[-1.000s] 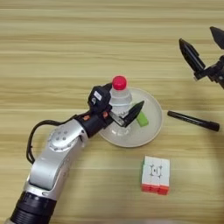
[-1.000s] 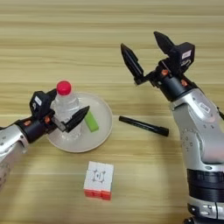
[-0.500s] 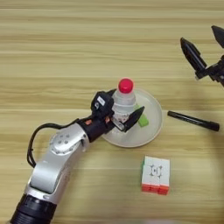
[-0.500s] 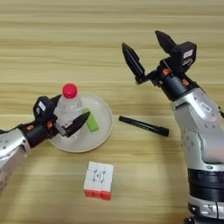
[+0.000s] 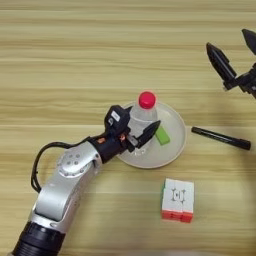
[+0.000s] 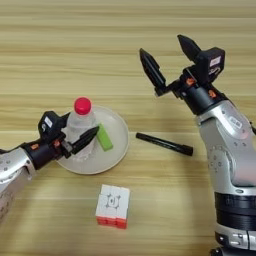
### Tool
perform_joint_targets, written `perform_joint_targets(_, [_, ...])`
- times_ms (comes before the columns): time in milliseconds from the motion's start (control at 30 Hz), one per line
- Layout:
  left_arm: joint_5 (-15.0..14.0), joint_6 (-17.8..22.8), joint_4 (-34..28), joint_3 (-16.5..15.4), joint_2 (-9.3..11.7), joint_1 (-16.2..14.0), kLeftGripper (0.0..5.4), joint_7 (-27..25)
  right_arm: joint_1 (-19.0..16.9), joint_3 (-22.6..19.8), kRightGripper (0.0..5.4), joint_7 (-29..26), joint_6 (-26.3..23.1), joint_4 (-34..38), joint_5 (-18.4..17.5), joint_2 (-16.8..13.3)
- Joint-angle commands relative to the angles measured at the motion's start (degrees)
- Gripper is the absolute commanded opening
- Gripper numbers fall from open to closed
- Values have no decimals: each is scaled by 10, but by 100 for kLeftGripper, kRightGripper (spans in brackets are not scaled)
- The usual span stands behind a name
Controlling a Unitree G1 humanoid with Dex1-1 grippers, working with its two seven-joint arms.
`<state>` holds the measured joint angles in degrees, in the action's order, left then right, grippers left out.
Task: Move the objects on the table
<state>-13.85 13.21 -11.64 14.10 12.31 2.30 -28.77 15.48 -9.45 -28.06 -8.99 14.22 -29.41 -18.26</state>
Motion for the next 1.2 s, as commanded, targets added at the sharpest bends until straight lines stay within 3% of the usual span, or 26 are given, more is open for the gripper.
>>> perform_joint_targets(33, [8,8,10,2,1,1,328,-2,11,-4,540,-2,-1,5,-2,-4])
perform_joint_targets(433, [6,-6,16,-22,-7,16,327,13,6,-5,540,-3,6,-7,6,-4])
perform_joint_targets(700, [2,-14,21,-46,-17,26,325,27,4,8,540,13,36,-25,61,-2])
perform_joint_targets(800, [1,-22,22,-63,-23,33,324,40,1,20,540,25,64,-42,107,-2])
perform_joint_targets(900, [6,-31,28,-79,-25,45,320,53,0,25,540,33,81,-55,131,0])
perform_joint_targets(1200, [-13,-53,40,-156,-36,91,318,92,-5,34,540,39,108,-79,158,4])
